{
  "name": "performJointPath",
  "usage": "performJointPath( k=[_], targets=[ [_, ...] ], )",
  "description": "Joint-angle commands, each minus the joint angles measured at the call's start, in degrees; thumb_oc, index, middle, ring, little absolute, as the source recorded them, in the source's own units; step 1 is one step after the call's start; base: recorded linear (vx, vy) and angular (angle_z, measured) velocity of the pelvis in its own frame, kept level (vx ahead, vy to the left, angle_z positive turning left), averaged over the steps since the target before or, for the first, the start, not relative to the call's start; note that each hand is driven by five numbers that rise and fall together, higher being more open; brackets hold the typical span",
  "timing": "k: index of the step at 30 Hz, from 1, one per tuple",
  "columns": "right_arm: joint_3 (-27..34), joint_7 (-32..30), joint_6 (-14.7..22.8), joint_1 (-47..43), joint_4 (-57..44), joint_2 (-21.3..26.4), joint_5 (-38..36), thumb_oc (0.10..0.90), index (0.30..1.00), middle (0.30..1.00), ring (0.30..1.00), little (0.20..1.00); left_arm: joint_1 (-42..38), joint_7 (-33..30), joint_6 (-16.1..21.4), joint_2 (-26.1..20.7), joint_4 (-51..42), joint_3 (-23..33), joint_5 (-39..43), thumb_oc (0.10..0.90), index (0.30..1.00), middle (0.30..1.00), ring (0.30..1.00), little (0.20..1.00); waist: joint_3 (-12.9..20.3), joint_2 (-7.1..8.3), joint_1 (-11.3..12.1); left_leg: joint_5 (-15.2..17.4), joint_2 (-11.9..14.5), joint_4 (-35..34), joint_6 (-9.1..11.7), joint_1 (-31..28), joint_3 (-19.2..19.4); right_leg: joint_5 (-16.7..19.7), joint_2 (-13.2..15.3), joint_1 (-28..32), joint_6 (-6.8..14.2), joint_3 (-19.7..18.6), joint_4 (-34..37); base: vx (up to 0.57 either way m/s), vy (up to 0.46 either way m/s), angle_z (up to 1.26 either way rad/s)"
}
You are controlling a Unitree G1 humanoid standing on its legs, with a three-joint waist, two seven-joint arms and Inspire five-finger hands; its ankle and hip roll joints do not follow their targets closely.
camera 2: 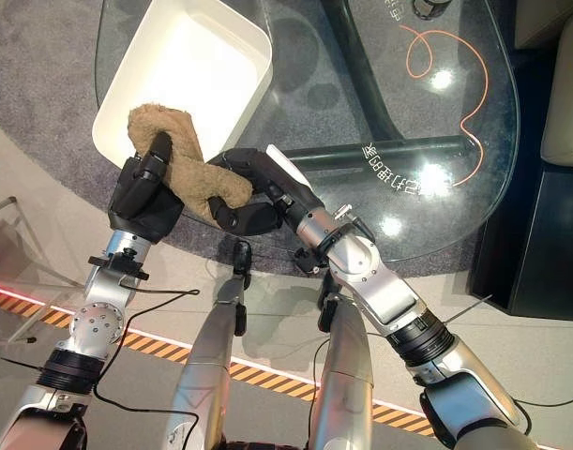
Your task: Wipe the table with a cloth and put it in the basket.
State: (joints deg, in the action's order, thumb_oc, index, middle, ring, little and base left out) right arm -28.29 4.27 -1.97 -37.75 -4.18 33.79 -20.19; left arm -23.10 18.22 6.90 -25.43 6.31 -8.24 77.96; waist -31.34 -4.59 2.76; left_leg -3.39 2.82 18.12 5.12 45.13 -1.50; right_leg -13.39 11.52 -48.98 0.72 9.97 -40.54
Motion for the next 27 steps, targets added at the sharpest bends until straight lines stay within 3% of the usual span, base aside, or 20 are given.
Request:
performJointPath(
  k=[1, 6, 7, 8, 9, 12, 20, 23, 27],
  targets=[
    [-1.26, 1.4, 2.14, -6.57, -4.98, -1.62, 1.55, 0.1, 0.3, 0.3, 0.3, 0.2, -6.59, 6.06, 3.87, 1.98, -11.8, -0.86, 0.45, 0.1, 0.3, 0.3, 0.3, 0.2, 1.55, 0.61, -0.07, 5.3, -4.62, 7.49, -4.97, -1.17, 3.34, 10.1, -3.63, 2.67, 1.94, -1.08, 10.39, 0.0, 0.0, 0.0],
    [-1.04, 1.16, 2.24, -6.3, -4.9, -1.82, 1.32, 0.1, 0.3, 0.3, 0.3, 0.2, -6.26, 5.74, 4.32, 2.28, -11.7, -0.38, -0.23, 0.1, 0.3, 0.3, 0.3, 0.2, 1.55, 0.66, 0.0, 5.35, -4.69, 7.44, -4.97, -1.34, 3.28, 10.05, -3.66, 2.81, 1.96, -1.01, 10.38, 0.0, 0.0, 0.0],
    [-0.96, 1.06, 2.26, -6.3, -4.65, -1.92, 1.15, 0.339, 0.505, 0.505, 0.505, 0.439, -6.24, 5.66, 4.56, 2.47, -11.58, -0.28, -0.53, 0.1, 0.3, 0.3, 0.3, 0.2, 1.55, 0.68, 0.02, 5.33, -4.74, 7.4, -4.97, -1.43, 3.25, 10.09, -3.66, 2.91, 1.94, -0.99, 10.46, 0.0, 0.0, 0.0],
    [-0.88, 0.84, 2.13, -6.2, -4.56, -2.1, 0.84, 0.707, 0.82, 0.82, 0.82, 0.807, -6.14, 4.79, 5.74, 2.59, -11.74, -0.29, -1.35, 0.1, 0.3, 0.3, 0.3, 0.2, 1.55, 0.67, 0.03, 5.32, -4.77, 7.4, -4.98, -1.46, 3.25, 10.11, -3.68, 2.89, 1.92, -1.02, 10.42, 0.0, 0.0, 0.0],
    [-0.82, 0.78, 2.1, -6.19, -4.49, -2.18, 0.86, 0.8, 0.9, 0.9, 0.9, 0.9, -6.19, 4.56, 6.02, 2.63, -11.71, -0.27, -1.36, 0.1, 0.3, 0.3, 0.3, 0.2, 1.55, 0.66, 0.02, 5.33, -4.79, 7.45, -4.98, -1.43, 3.25, 10.11, -3.69, 2.86, 1.93, -1.04, 10.38, 0.0, 0.0, 0.0],
    [-0.55, 0.4, 2.17, -6.05, -4.09, -2.55, 0.88, 0.8, 0.9, 0.9, 0.9, 0.9, -6.34, 2.46, 7.51, 3.08, -11.48, 0.1, -2.01, 0.1, 0.3, 0.3, 0.3, 0.2, 1.55, 0.67, 0.01, 5.33, -4.83, 7.41, -4.96, -1.48, 3.26, 10.08, -3.68, 2.9, 1.92, -1.04, 10.4, 0.0, 0.0, 0.0],
    [2.23, -3.84, 4.2, -4.81, -2.66, -3.68, -1.24, 0.8, 0.9, 0.9, 0.9, 0.9, -6.04, -13.14, 16.39, 2.93, -10.11, 2.41, -11.1, 0.1, 0.3, 0.3, 0.3, 0.2, 1.55, 0.74, 0.21, 5.47, -4.97, 7.8, -5.0, -1.51, 3.05, 9.65, -3.61, 3.07, 1.87, -0.91, 9.89, 0.0, 0.0, 0.0],
    [2.93, -4.97, 4.61, -4.52, -2.19, -3.94, -1.44, 0.8, 0.9, 0.9, 0.9, 0.9, -5.97, -15.38, 17.95, 3.1, -10.14, 3.09, -12.62, 0.1, 0.3, 0.3, 0.3, 0.2, 1.55, 0.75, 0.23, 5.47, -5.03, 7.82, -4.97, -1.61, 3.03, 9.57, -3.61, 3.29, 1.83, -0.87, 9.94, 0.0, 0.0, 0.0],
    [5.5, -11.03, 6.5, -2.93, 0.72, -4.94, 1.98, 0.8, 0.9, 0.9, 0.9, 0.9, -6.62, -21.29, 22.24, 4.18, -9.78, 5.37, -15.94, 0.1, 0.3, 0.3, 0.3, 0.2, 1.55, 0.85, 0.06, 5.67, -5.09, 8.07, -4.84, -1.85, 3.07, 9.29, -3.61, 3.46, 1.77, -0.9, 9.57, 0.0, 0.0, 0.0]
  ],
)
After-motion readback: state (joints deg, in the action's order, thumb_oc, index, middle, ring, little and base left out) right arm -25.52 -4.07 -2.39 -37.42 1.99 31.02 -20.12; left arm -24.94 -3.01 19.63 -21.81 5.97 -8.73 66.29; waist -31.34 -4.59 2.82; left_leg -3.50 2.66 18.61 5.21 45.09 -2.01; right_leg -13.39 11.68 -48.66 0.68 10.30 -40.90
